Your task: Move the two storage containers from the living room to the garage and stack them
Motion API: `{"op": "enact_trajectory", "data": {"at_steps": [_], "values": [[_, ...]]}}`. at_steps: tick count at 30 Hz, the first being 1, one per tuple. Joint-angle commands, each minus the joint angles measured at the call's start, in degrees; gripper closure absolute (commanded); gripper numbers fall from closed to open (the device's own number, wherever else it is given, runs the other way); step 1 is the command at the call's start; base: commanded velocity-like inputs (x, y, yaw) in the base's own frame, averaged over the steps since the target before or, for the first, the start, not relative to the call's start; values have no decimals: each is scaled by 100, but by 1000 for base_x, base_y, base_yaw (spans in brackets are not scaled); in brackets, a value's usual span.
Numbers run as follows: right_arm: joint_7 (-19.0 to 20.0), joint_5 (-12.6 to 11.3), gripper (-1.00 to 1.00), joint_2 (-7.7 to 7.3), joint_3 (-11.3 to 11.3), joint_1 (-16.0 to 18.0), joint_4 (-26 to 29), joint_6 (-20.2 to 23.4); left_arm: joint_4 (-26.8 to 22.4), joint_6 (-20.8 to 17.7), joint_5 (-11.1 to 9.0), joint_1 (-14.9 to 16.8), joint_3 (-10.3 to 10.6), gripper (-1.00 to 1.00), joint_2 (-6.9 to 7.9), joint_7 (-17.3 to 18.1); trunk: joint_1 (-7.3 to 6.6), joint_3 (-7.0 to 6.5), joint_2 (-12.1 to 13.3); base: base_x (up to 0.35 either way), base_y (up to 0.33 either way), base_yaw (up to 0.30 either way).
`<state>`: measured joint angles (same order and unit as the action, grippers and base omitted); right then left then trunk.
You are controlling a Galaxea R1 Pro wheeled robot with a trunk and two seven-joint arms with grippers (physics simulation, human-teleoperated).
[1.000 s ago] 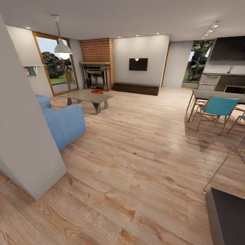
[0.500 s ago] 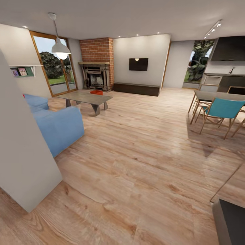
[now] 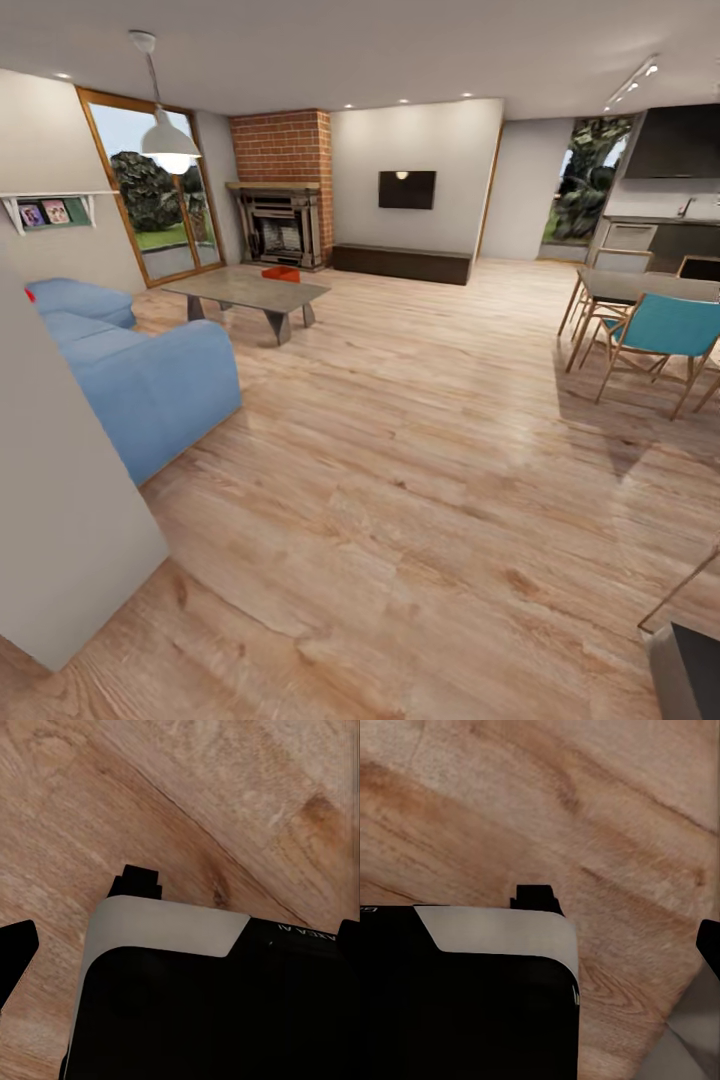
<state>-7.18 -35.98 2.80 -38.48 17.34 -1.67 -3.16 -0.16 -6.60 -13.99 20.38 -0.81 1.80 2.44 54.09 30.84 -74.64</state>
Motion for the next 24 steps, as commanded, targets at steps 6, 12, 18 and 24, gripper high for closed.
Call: {"op": "enact_trajectory", "data": {"at_steps": [6,12,18,24], "values": [[-3,-49,-100,10,-45,6,-18,-28,-2,-26,-43,2,-5,-100,1,20,3,-6,-2,322,0,-190],[-3,-49,-100,10,-45,6,-18,-27,-2,-26,-42,5,-6,-100,1,19,3,-21,-2,322,0,-226],[-3,-49,-100,10,-45,6,-18,-27,-2,-26,-43,1,-6,-100,3,19,3,-28,-2,322,0,-83],[-3,-49,-100,-3,-45,6,-18,-29,-2,-26,-43,2,-6,-100,2,21,3,-28,-2,322,0,-6]]}}
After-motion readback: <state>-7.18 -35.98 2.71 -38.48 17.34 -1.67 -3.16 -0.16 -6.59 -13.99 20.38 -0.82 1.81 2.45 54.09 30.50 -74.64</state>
